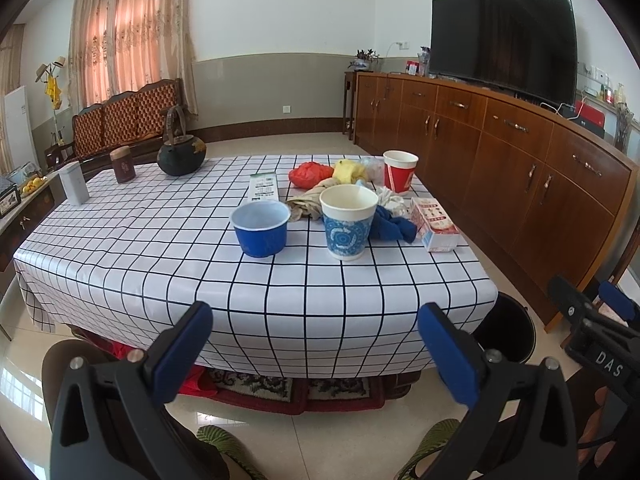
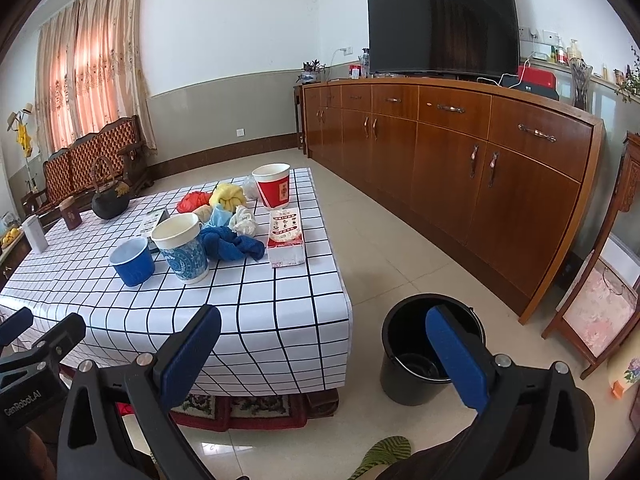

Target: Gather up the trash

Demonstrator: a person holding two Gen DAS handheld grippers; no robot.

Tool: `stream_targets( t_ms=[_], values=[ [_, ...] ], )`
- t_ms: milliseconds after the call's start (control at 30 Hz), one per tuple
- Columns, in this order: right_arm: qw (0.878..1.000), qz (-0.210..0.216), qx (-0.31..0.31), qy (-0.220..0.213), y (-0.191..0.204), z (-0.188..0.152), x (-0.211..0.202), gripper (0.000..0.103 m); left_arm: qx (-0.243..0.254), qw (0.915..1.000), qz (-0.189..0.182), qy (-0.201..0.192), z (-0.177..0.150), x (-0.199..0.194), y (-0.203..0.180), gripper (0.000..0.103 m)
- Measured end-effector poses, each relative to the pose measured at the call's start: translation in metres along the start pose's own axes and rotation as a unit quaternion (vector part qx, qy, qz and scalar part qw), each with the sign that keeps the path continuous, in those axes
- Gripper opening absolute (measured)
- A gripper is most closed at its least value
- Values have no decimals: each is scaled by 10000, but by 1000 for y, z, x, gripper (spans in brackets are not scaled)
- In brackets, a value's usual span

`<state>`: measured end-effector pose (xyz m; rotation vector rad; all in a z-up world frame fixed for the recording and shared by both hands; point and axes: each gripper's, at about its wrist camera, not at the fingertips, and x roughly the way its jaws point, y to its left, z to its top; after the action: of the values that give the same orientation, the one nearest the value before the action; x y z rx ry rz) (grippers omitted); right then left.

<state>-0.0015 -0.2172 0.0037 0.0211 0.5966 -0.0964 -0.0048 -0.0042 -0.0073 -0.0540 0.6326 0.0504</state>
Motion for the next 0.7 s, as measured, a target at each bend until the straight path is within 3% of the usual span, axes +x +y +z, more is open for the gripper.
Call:
stream_targets(
  t_ms=[700],
  values=[
    [10000, -22, 34, 46, -3, -3, 4, 103, 10, 10000, -62, 39, -2, 2, -3, 103]
  ],
)
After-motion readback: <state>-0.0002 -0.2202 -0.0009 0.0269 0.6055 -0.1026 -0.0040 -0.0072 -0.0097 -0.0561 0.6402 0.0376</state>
